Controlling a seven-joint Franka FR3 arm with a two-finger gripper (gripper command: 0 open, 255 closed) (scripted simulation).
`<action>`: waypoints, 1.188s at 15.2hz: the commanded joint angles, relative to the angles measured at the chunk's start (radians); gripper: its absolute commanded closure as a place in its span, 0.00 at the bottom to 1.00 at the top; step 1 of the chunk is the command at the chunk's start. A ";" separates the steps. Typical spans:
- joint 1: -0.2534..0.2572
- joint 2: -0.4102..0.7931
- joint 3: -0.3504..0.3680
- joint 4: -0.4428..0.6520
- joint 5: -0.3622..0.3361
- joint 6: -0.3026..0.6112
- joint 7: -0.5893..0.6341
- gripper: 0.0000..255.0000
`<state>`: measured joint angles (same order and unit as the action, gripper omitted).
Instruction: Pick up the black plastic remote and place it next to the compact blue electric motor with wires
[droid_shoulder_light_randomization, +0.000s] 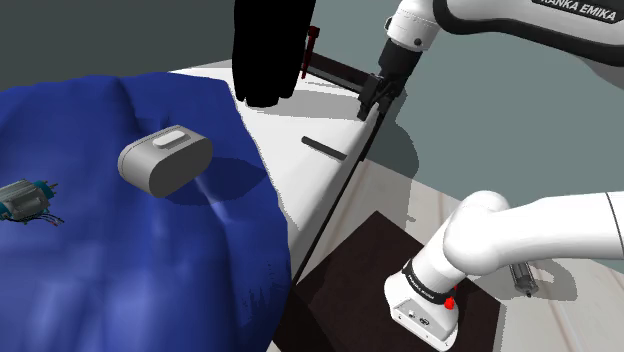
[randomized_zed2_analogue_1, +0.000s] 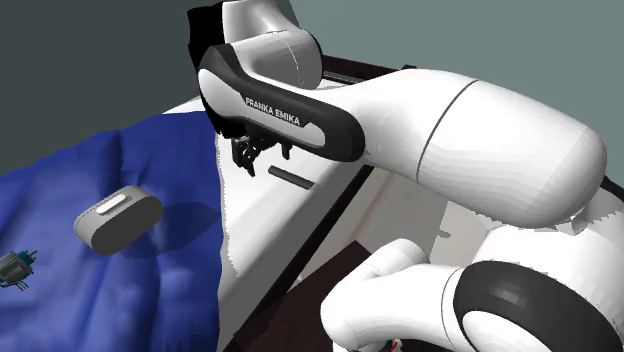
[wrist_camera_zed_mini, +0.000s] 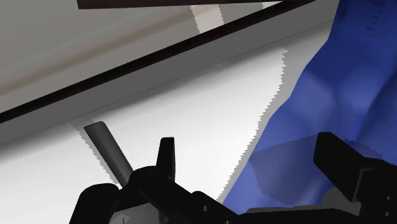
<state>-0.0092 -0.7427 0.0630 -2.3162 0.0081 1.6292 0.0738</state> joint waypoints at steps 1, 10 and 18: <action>0.000 0.000 0.000 0.000 0.000 0.000 0.000 0.00; -0.026 0.201 -0.106 -0.057 -0.075 0.251 -0.178 0.00; -0.043 0.455 -0.187 -0.009 -0.106 0.456 -0.329 0.00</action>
<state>-0.0515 -0.3204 -0.1162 -2.3323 -0.0958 2.0590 -0.2373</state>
